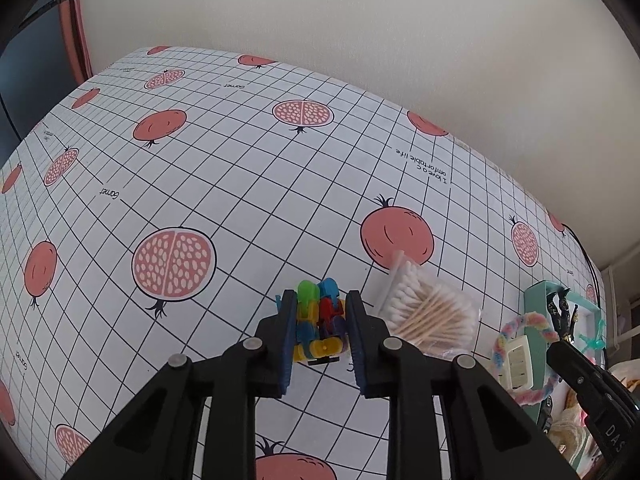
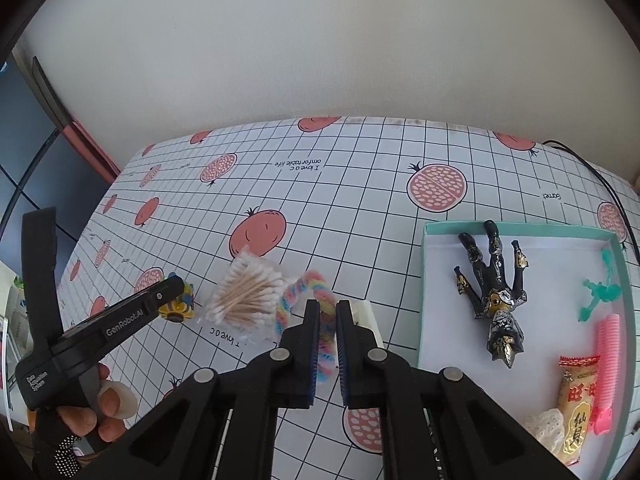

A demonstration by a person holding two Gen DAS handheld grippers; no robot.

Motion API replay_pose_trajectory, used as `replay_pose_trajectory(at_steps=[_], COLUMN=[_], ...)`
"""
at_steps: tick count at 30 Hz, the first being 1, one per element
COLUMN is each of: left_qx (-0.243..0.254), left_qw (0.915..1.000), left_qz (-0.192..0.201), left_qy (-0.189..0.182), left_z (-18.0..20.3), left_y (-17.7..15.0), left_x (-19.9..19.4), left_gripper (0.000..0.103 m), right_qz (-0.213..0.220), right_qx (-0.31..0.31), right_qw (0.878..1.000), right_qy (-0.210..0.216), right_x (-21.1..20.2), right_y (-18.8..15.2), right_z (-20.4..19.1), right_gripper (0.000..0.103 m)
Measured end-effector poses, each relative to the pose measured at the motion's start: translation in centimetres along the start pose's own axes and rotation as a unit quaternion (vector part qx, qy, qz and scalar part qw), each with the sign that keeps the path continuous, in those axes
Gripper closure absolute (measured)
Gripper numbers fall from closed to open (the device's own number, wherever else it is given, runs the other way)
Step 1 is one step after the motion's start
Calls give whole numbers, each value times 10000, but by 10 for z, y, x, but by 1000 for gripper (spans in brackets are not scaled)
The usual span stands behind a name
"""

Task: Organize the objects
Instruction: 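Grasp the block toy with the left tool while the right tool carries the rope toward the tray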

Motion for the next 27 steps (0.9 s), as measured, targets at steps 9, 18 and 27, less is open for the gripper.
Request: replay_pose_trajectory(at_steps=[9,18,27], left_qx=[-17,256,740], left_qw=[9993,9964,9899], left_qz=[334,583,631], left_qy=[-184,-566,-1035], left_z=[16,74,150], left_y=[13,7,-19], left_x=[-35,-74,-102], left_gripper=[78,78,78], right_qz=[230,532,750], right_qx=[109,448,884], right_qw=[9997,9975,9927], right_qy=[-18,-143,-347], right_x=[-26,-69,-110], right_y=[5,8,-1], right_z=[13,58,116], right_gripper=[94,94,94])
Point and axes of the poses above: each gripper's, at about its wrist camera, not at the fingertips, and x roughly the way its jaws point, z to its right, y to its top, the point moved 9 cm from there along x, roughly the way its jaws point, and after that the axes turned 14 degrees about y, right-handed, at the moved point
